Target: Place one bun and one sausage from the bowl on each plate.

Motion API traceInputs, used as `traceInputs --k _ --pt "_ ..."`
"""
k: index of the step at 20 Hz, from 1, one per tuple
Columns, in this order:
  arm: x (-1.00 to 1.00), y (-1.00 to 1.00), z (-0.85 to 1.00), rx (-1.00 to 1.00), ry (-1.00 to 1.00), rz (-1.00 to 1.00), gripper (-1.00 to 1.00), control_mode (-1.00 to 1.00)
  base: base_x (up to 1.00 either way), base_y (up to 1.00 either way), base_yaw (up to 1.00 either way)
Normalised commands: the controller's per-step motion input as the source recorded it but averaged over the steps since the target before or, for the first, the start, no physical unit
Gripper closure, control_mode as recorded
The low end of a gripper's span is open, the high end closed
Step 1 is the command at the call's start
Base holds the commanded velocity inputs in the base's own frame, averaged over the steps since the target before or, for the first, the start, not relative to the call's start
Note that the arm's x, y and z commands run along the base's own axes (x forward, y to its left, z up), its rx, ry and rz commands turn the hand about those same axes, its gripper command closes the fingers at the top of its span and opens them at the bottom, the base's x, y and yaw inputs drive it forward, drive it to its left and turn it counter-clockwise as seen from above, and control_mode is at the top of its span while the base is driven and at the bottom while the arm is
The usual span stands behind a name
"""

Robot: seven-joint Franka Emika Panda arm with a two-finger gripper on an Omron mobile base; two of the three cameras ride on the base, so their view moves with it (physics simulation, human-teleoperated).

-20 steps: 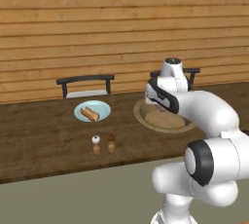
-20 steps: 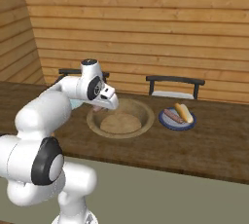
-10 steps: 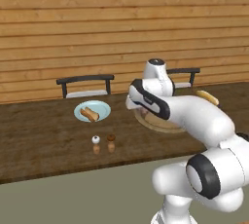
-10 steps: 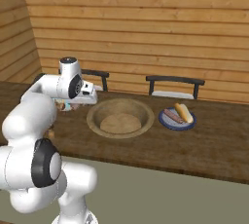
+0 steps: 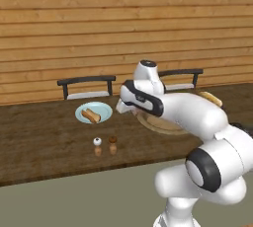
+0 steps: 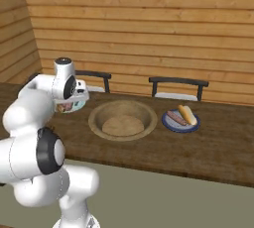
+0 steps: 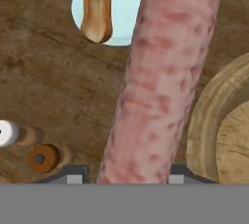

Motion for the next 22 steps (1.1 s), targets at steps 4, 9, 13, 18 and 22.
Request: traceInputs --k 4,9,13,18,22 --pt "0.91 0.67 -0.02 -0.01 0.03 0.28 1.00 -1.00 0.00 0.00 0.00" --pt "0.77 0.46 0.00 -0.13 0.05 0.23 1.00 -1.00 0.00 0.00 0.00" --pt "0.17 0.09 -0.13 -0.25 -0.03 0.22 1.00 -1.00 0.00 0.00 0.00" --pt "0.00 0.04 -0.63 -0.05 -0.21 0.27 1.00 -1.00 0.00 0.00 0.00" --pt "0.26 0.18 -0.28 0.07 -0.13 0.28 1.00 -1.00 0.00 0.00 0.00"
